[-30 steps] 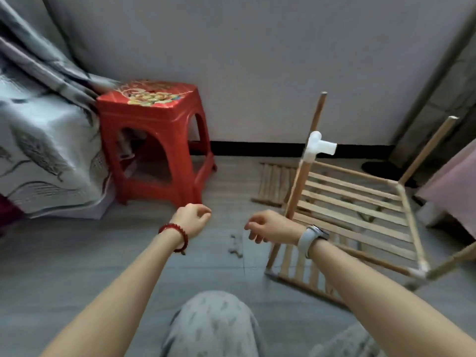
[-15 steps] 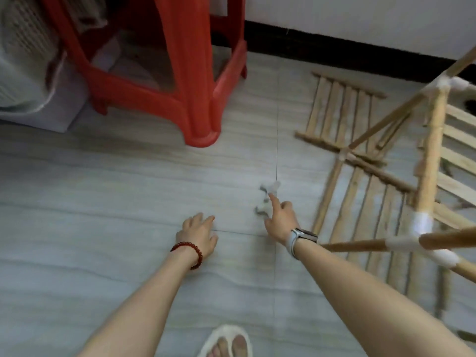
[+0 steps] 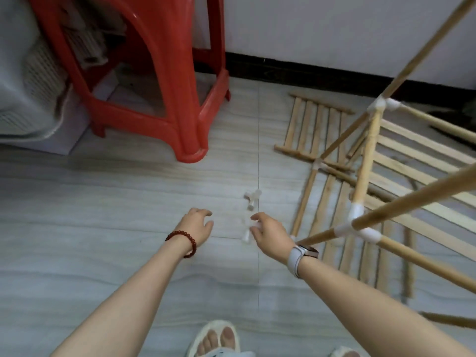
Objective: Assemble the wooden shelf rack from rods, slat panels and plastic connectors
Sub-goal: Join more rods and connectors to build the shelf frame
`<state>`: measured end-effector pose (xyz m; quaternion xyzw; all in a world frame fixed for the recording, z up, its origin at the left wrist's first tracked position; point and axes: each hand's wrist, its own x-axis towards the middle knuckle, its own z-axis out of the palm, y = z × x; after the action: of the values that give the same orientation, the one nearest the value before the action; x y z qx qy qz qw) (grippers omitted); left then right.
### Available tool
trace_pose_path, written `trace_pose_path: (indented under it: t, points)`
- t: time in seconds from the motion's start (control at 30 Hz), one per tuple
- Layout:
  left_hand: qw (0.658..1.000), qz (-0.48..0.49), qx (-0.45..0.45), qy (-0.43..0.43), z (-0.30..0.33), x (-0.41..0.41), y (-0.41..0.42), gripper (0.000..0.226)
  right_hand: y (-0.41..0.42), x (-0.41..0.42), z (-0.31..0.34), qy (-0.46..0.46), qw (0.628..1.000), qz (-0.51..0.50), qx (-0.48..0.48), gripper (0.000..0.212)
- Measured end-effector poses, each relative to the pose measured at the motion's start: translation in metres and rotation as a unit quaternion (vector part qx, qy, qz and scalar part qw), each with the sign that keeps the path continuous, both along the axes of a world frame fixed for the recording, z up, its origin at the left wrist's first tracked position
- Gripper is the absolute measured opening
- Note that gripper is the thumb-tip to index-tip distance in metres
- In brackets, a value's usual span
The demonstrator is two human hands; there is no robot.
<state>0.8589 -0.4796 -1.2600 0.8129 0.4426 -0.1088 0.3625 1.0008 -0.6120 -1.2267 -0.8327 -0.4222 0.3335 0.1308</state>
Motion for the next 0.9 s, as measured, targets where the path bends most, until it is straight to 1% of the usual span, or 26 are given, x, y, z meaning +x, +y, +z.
trace_pose_path:
  t: [0.1,0.17,0.27,0.33,0.43,0.47,0.5,0.57,0.63,0.67,0.77,0.9]
  points:
    - [0.996,-0.025,0.042,-0.072,0.06,0.012,-0.007,0.033,-0.026,-0.004,0.052,-0.059,0.995,0.076,0.039,0.038]
    - [0.989,-0.04,0.054,-0.131,0.102,0.022,-0.017,0.029,-0.048,-0.004,0.088,-0.073,0.989,0.12,0.052,0.035]
    - [0.969,-0.086,0.046,-0.225,0.163,0.041,-0.038,0.025,-0.079,0.002,0.136,-0.092,0.98,0.173,0.028,0.033]
    - [0.95,-0.15,0.031,-0.271,0.206,0.058,-0.062,0.029,-0.104,0.013,0.165,-0.117,0.978,0.173,0.014,0.033]
    - [0.922,-0.254,0.022,-0.292,0.25,0.087,-0.1,0.043,-0.135,0.034,0.2,-0.122,0.985,0.121,-0.003,0.029]
    - [0.914,-0.278,0.027,-0.294,0.259,0.096,-0.112,0.042,-0.145,0.042,0.208,-0.123,0.988,0.095,-0.006,0.028]
    - [0.91,-0.288,0.036,-0.297,0.265,0.103,-0.124,0.036,-0.159,0.049,0.218,-0.128,0.989,0.068,-0.003,0.028]
    - [0.912,-0.258,0.049,-0.315,0.269,0.112,-0.137,0.023,-0.183,0.064,0.231,-0.142,0.99,0.012,0.011,0.026]
    - [0.917,-0.226,0.041,-0.327,0.271,0.116,-0.147,0.019,-0.21,0.078,0.242,-0.145,0.987,-0.06,0.044,0.024]
    - [0.916,-0.229,0.027,-0.328,0.272,0.117,-0.154,0.018,-0.222,0.085,0.248,-0.141,0.983,-0.098,0.069,0.022]
    - [0.9,-0.307,0.008,-0.311,0.279,0.122,-0.192,0.014,-0.259,0.1,0.27,-0.099,0.958,-0.212,0.169,0.022]
    - [0.854,-0.43,0.01,-0.293,0.284,0.144,-0.252,0.014,-0.307,0.116,0.3,-0.04,0.894,-0.339,0.289,0.023]
